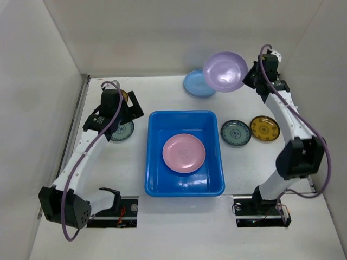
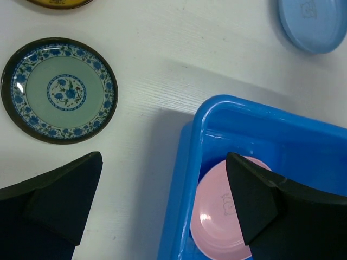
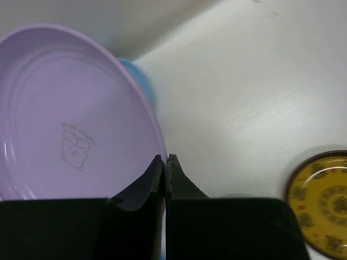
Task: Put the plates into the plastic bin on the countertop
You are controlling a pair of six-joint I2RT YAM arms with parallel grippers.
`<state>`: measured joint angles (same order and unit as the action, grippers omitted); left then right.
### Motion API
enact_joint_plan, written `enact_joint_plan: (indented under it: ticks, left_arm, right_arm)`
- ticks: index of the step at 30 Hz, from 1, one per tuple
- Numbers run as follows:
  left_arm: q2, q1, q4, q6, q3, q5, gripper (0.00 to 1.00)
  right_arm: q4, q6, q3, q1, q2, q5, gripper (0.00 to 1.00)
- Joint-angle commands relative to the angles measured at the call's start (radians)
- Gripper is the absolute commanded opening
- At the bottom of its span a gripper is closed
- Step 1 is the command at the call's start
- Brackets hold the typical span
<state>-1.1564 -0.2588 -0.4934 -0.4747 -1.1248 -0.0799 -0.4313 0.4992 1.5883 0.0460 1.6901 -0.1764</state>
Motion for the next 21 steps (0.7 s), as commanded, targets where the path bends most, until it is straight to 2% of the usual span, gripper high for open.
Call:
enact_joint_plan:
  ticks: [1, 12, 21]
  left_arm:
    - [-0.029, 0.013, 0.056, -0.044, -0.006, 0.005, 1.00]
    - [-0.081, 0.071, 0.134, -0.171, 0.049, -0.066, 1.00]
    - [-0.074, 0.092, 0.136, -0.217, 0.100, -0.124, 1.00]
  right_arm:
    - [0.028, -0.016, -0.051, 0.132, -0.157, 0.014, 0.00]
    - [-0.162, -0.073, -0.304, 0.574, -0.405, 0.037, 0.00]
    - [-0.179, -0.074, -0.462, 0.689, -0.399, 0.025, 0.01]
